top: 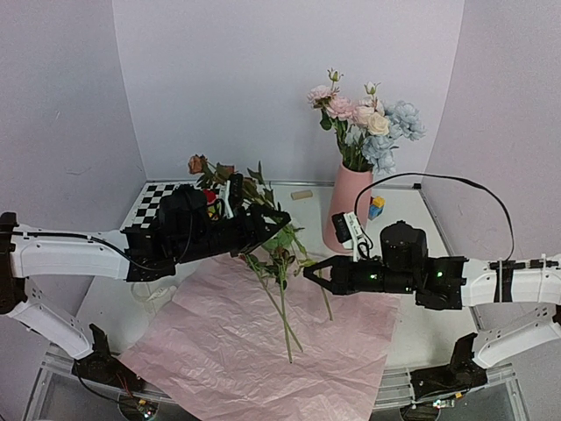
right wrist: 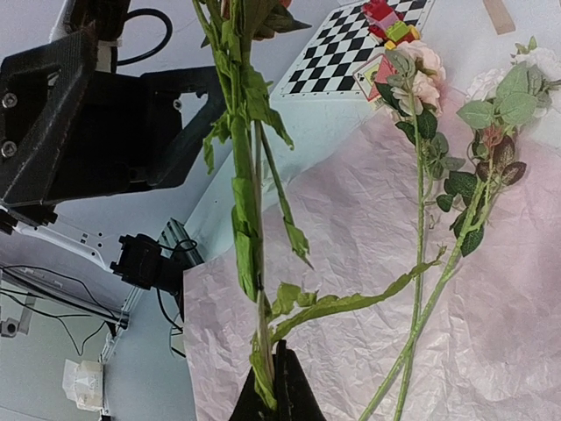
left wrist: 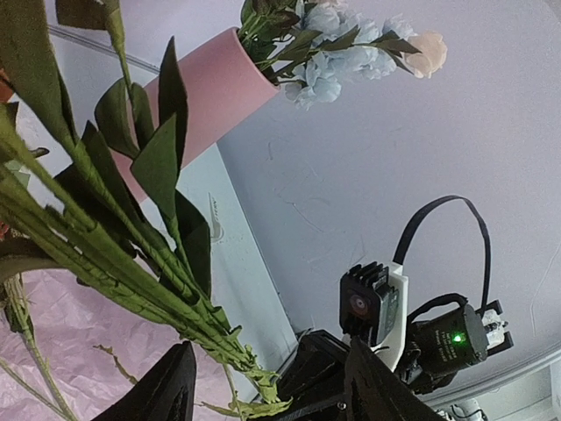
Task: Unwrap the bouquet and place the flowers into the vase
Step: Pick up the fake flower from the wrapping paper, then insert the fake flower into the vase.
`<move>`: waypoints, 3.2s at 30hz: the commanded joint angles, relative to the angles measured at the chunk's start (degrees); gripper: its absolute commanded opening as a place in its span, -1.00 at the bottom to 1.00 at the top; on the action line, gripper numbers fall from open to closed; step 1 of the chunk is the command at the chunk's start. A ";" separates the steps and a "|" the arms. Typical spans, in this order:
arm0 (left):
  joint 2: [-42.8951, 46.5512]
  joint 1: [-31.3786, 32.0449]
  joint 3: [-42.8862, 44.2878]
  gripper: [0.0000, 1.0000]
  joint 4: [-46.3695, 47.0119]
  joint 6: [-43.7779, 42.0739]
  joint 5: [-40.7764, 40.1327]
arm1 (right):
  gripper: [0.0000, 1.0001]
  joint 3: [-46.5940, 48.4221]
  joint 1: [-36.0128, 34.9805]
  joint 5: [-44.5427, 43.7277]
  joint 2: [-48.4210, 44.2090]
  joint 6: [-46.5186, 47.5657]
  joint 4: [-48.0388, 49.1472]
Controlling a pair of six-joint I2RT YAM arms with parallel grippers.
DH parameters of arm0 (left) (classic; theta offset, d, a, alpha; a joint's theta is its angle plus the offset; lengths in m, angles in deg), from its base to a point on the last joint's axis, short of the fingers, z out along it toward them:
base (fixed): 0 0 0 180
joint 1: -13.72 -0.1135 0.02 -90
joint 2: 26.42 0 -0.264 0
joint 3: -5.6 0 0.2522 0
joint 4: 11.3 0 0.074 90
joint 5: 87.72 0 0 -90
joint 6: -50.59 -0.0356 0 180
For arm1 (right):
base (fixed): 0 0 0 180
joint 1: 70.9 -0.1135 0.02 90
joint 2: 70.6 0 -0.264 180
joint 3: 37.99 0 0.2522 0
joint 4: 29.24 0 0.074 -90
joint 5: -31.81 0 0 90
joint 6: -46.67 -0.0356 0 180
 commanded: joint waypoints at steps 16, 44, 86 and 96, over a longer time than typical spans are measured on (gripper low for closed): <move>0.00 0.31 0.48 -0.12 2.15 1.89 -6.25 | -1.00 1.89 -0.83 -0.15 -1.31 2.72 2.73; 0.69 -0.30 0.19 0.19 2.21 4.74 -11.75 | -1.00 0.19 -0.95 0.29 -3.48 4.86 0.96; 0.58 -2.03 1.21 0.00 3.79 11.59 -11.28 | -1.00 -0.04 -0.99 -0.64 -4.31 5.15 0.69; -1.62 -2.68 2.33 -0.19 3.88 11.27 -10.03 | -1.00 0.22 -0.93 0.43 -3.83 5.58 0.57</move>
